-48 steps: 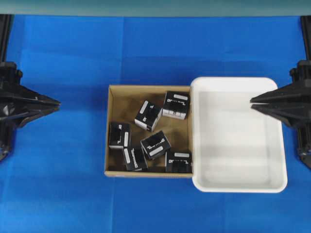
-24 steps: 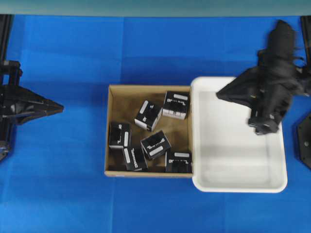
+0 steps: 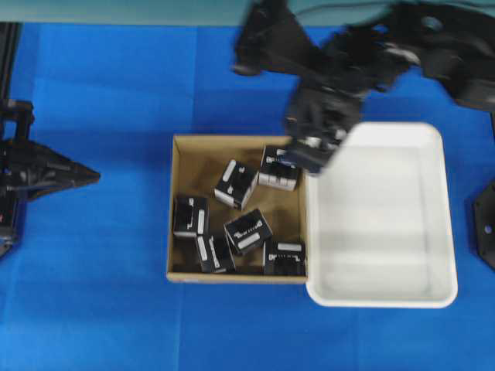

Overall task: Pick a box that is randomly placed inside the cardboard box.
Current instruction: 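Move the right gripper over the cardboard box, fingers pointing down, then lower the open right gripper onto a black-and-white DYNAMIXEL box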

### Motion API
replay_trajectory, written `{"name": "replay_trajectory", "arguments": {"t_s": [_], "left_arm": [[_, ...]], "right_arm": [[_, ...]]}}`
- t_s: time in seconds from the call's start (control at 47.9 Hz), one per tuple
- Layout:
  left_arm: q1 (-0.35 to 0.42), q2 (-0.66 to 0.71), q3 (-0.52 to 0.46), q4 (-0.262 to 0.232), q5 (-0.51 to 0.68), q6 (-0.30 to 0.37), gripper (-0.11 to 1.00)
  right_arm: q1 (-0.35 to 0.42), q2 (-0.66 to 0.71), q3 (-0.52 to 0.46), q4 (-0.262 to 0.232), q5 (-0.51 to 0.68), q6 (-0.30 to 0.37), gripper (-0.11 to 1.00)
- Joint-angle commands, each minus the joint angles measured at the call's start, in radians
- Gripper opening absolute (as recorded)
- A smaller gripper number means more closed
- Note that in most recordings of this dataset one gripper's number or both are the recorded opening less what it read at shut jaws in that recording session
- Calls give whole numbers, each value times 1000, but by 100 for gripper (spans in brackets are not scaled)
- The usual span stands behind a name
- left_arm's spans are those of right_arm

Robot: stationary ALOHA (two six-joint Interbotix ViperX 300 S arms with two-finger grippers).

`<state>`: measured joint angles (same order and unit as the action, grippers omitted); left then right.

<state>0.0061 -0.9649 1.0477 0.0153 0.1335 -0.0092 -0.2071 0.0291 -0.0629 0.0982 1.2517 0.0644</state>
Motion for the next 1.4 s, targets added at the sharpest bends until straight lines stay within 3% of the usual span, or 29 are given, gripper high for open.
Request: {"name": "replay_trajectory", "arguments": {"t_s": [0.0, 0.125, 0.376, 0.522, 0.836, 1.086, 1.253, 1.379], "left_arm": [[2, -2, -29, 2, -5, -3, -7], [2, -3, -28, 2, -5, -3, -7], [0, -3, -28, 2, -3, -8, -7], [3, -3, -29, 2, -6, -12, -7], [5, -21, -29, 2, -9, -14, -7], [5, -40, -34, 2, -15, -15, -7], [3, -41, -34, 2, -12, -35, -7], [2, -38, -35, 2, -12, -46, -7]], "right_arm": [[0, 64, -100, 0, 43, -23, -1], [0, 150, -202, -2, 92, -74, -1], [-40, 253, -322, -12, 92, -104, 1], [-37, 295, -344, -6, 84, -120, 2], [86, 376, -339, -3, -5, -144, 7], [127, 414, -339, -3, -72, -144, 11], [127, 430, -351, -3, -98, -167, 21], [103, 433, -359, -3, -72, -184, 38]]}}
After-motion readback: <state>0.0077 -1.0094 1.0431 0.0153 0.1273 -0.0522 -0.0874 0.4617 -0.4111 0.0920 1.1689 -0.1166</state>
